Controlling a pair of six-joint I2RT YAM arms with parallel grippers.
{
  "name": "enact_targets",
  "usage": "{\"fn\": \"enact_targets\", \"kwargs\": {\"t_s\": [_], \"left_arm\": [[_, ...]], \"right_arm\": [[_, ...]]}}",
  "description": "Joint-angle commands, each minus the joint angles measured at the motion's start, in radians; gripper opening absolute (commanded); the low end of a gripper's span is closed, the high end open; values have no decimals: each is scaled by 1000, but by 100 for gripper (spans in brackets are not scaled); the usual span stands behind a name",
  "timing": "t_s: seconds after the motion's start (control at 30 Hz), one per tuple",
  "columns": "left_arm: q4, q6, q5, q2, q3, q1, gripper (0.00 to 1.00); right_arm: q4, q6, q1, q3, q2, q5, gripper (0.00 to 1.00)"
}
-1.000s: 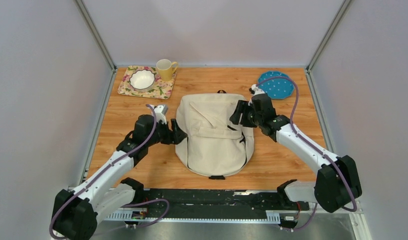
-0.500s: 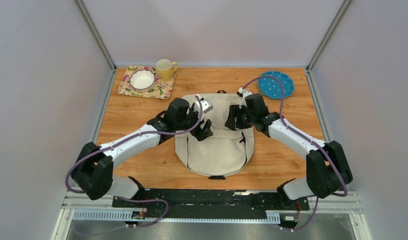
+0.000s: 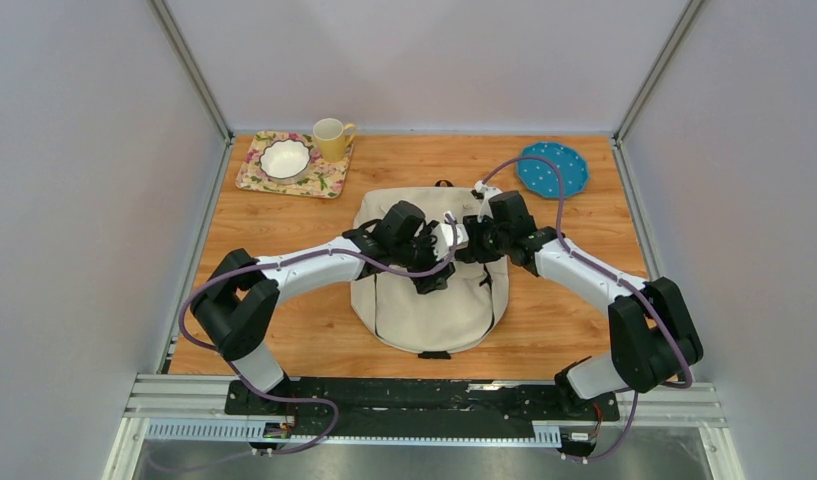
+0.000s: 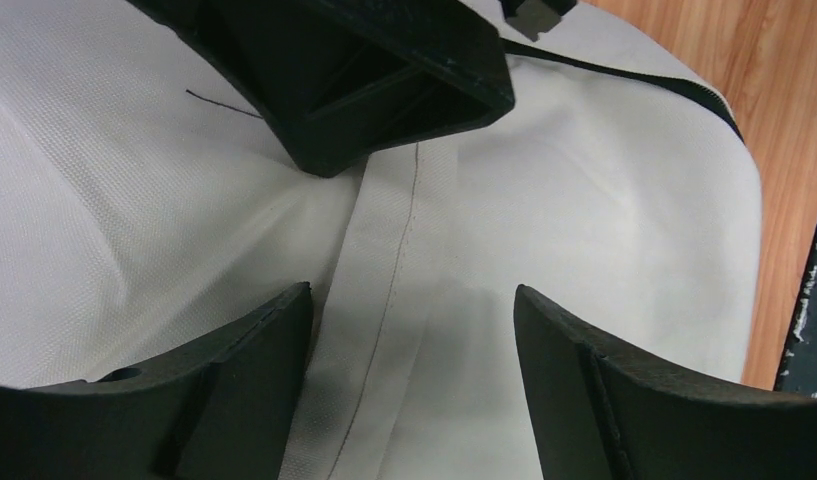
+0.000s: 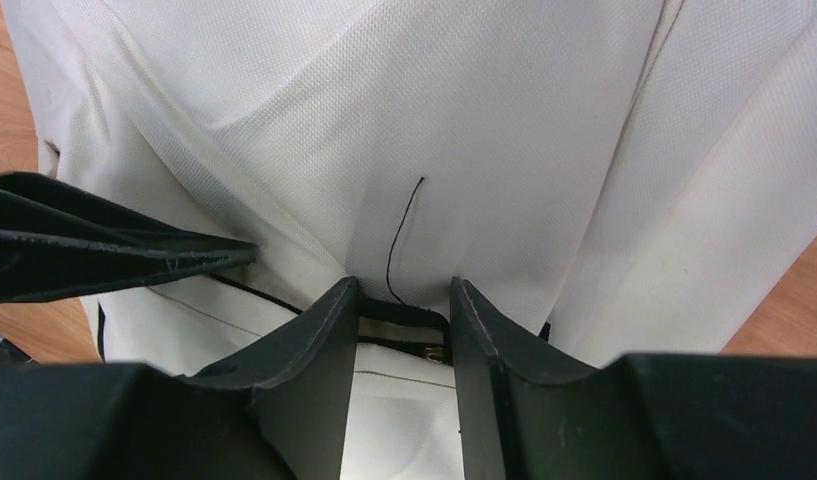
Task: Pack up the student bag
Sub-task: Zip the student bag at the center of the board.
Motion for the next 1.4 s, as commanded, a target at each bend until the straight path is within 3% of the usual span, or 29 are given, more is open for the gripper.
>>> {"fn": "enact_targets", "kwargs": {"t_s": [0.0,0.07,0.3,0.47,0.63,0.97,1.23,1.33,1.37], "left_arm": [[-17,39,-11,27,55,-1,79],[-20,35,-13,44,63,-1,74],[-50,-4,-15,74,96,-3,26],[-55,-16,-1,68,99,-3,1],[-80,-21,8,53,95,-3,0],[-51,-28,-10,-8,-14,-3,0],[-29,-85,-7,-2,15,-1,0],[-27,-102,-1,1,33,-3,0],[-29,-108,-1,2,38,-3,0]], "right_arm": [[30,-10,6,-23,-14,6,39],[33,-10,7,-23,-8,9,37],[38,13,6,-6,-1,43,9],[24,37,6,2,-13,94,0],[-31,105,0,10,-24,305,0],[-29,264,-76,-35,-36,408,0],[24,231,-76,-79,-112,246,0],[5,228,-77,-84,-154,187,27],[-1,241,-76,-92,-163,198,41]]}}
